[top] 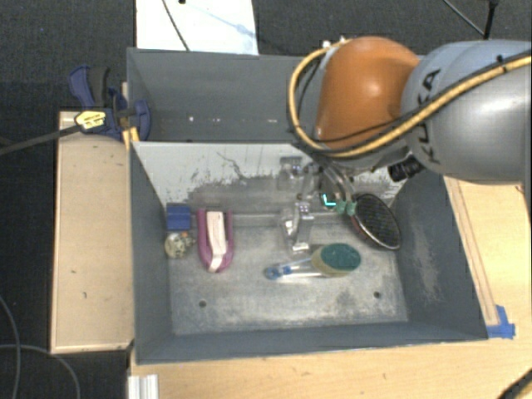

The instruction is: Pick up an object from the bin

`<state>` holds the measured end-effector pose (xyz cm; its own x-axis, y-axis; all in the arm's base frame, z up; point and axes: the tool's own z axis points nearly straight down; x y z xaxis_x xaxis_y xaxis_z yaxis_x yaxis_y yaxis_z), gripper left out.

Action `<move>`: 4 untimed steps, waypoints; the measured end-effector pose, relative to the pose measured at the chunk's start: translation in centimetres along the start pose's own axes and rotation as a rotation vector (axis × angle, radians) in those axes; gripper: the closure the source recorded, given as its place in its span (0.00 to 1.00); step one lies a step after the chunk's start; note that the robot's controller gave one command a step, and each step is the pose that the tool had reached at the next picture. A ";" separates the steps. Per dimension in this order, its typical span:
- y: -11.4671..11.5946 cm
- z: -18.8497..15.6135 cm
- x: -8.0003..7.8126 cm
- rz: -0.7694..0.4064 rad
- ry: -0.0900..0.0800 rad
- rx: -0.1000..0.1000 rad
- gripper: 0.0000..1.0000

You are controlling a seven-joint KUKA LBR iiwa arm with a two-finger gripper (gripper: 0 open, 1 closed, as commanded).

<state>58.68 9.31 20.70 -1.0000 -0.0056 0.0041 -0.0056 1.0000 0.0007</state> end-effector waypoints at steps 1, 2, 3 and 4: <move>-3.5 11.5 3.0 -0.159 0.001 0.001 0.00; -4.0 13.8 4.6 -0.138 -0.002 0.000 0.00; -4.0 13.7 4.5 -0.135 -0.005 0.000 1.00; -2.3 -0.2 4.3 -0.113 -0.015 -0.001 1.00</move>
Offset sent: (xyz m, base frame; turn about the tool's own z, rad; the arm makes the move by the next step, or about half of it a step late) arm -0.0281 -0.0344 -0.1119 -0.1606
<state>54.36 7.03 20.89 -0.9929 -0.1185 -0.0115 -0.1185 0.9930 0.0008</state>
